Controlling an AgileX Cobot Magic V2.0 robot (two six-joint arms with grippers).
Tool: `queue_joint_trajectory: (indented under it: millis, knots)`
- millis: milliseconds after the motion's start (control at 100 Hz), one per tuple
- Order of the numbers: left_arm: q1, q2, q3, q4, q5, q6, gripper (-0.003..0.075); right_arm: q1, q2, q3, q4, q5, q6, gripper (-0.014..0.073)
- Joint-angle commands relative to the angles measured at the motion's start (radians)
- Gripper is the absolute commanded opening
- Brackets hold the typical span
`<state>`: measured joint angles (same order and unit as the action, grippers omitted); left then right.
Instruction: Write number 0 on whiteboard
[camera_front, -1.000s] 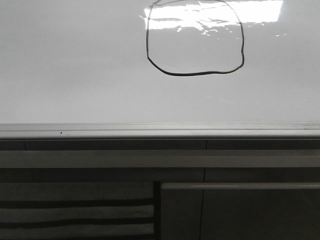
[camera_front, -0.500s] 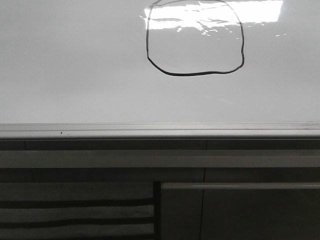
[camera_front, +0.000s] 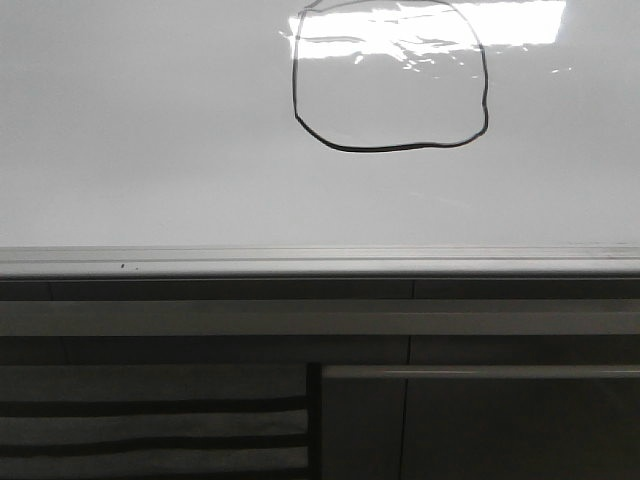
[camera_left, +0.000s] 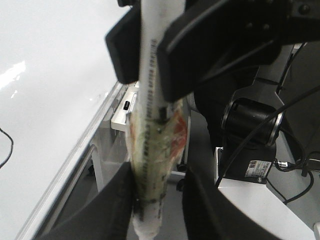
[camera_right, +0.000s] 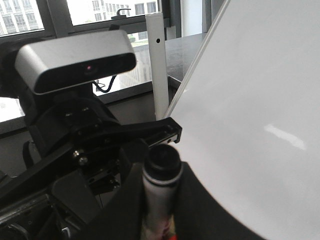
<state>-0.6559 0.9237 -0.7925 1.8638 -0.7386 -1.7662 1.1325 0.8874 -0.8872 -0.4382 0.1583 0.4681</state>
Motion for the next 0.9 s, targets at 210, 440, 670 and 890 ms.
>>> queue_joint_trajectory:
  millis: [210,440,670,890]
  knots:
    - [0.000,-0.006,-0.036,-0.009,0.017,-0.010,-0.0006,0.005,-0.010,-0.032,0.001,-0.068,0.002,-0.0076]
    - [0.000,-0.006,-0.036,-0.009,0.050,-0.010,-0.0020,0.005,-0.010,-0.032,0.005,-0.052,0.002,0.0038]
    - [0.000,-0.006,-0.036,-0.009,0.119,-0.010,-0.0020,0.005,-0.041,-0.067,-0.103,0.023,0.002,0.0465]
    - [0.000,-0.006,-0.036,-0.009,0.437,-0.135,-0.0020,0.005,-0.150,-0.223,-0.258,0.580,0.020,0.0249]
